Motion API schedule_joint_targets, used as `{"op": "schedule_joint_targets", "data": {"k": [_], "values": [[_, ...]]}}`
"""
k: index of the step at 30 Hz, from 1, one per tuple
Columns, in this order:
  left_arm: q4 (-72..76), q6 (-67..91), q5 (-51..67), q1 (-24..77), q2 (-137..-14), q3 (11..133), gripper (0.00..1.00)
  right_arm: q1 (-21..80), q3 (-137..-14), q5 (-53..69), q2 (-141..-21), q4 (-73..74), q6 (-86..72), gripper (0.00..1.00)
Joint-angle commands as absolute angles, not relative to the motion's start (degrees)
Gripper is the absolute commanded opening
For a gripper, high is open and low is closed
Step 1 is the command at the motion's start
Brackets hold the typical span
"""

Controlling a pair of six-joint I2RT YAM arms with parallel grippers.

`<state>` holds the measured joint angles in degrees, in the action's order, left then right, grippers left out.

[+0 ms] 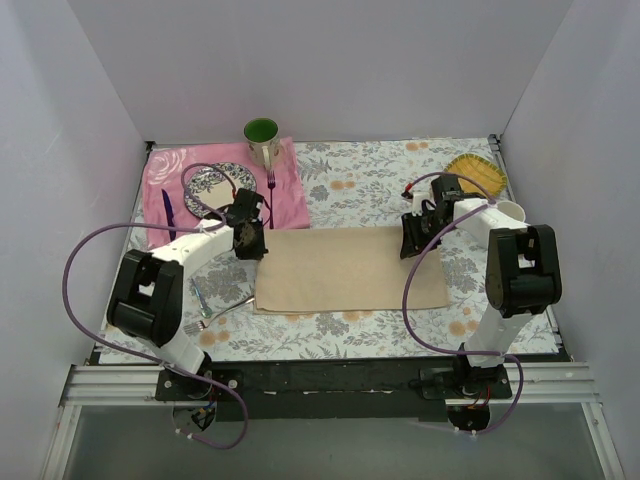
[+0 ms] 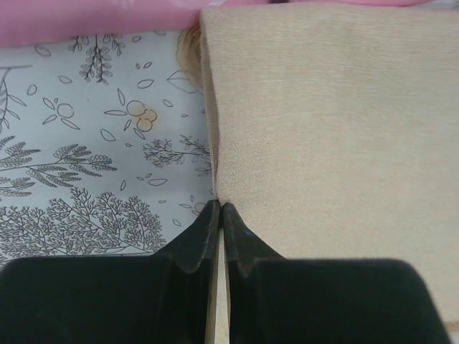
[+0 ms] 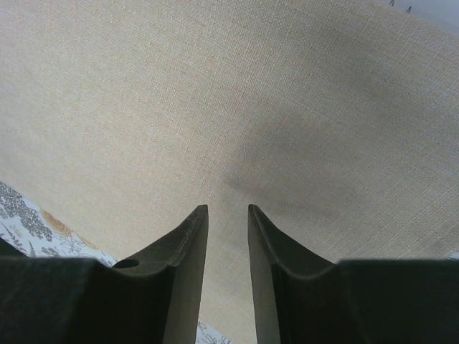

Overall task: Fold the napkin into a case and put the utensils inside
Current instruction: Pick up the rectangle-folded napkin at the center of the board.

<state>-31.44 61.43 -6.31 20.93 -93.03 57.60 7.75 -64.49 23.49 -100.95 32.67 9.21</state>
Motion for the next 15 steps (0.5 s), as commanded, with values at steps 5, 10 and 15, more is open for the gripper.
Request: {"op": "schedule_joint_targets", "data": {"k": [5, 10, 15], "values": [[-34.5, 60.2, -0.1, 24.9, -88.1, 66.8, 0.00, 4.6, -69.1, 25.2, -98.3, 38.4, 9.3, 0.36], [-34.6, 63.6, 4.9, 28.8, -92.0, 72.7, 0.00, 1.8, -70.8, 25.1, -98.1, 41.4, 10.3, 0.36], [-34.3, 66.1, 7.2, 33.7, -97.4, 78.7, 0.00, 0.5, -72.2, 23.9, -97.4, 44.1, 12.0, 0.35]]}}
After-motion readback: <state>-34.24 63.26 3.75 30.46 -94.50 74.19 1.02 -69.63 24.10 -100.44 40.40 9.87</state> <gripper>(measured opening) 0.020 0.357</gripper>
